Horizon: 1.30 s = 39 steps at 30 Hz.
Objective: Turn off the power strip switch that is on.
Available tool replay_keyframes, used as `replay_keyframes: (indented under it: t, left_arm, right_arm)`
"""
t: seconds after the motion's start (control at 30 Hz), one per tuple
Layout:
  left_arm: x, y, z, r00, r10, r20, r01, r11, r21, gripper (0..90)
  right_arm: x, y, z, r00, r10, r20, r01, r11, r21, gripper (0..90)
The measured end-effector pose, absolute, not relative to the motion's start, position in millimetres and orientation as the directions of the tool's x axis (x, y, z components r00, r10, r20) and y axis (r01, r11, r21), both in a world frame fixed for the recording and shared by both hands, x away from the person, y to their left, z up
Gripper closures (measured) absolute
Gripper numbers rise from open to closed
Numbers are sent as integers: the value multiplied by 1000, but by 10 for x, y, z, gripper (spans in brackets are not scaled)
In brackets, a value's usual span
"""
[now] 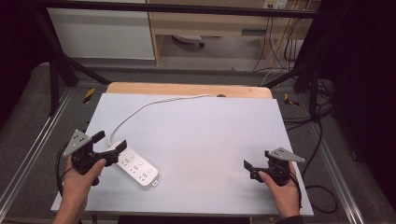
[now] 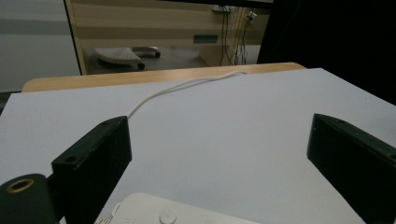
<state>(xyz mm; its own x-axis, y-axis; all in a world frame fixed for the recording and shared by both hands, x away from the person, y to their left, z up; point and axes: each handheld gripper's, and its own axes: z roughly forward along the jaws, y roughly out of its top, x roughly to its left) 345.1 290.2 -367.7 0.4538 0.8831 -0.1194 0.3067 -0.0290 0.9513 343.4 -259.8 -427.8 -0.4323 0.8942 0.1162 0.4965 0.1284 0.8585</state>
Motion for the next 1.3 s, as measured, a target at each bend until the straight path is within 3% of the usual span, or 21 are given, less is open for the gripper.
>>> replay_keyframes:
  t: [0.7,1.3]
  left_arm:
    - [3529,2857,-3919,456,881,-125,361,-55,931,95]
    - [3549,2813,-4040,498,861,-101,399,-124,908,251]
  right_arm:
    - [3447,-2597,-4285,-431,895,117,502,130,855,33]
    - [3450,-2587,-4307,-427,896,120,516,133,846,33]
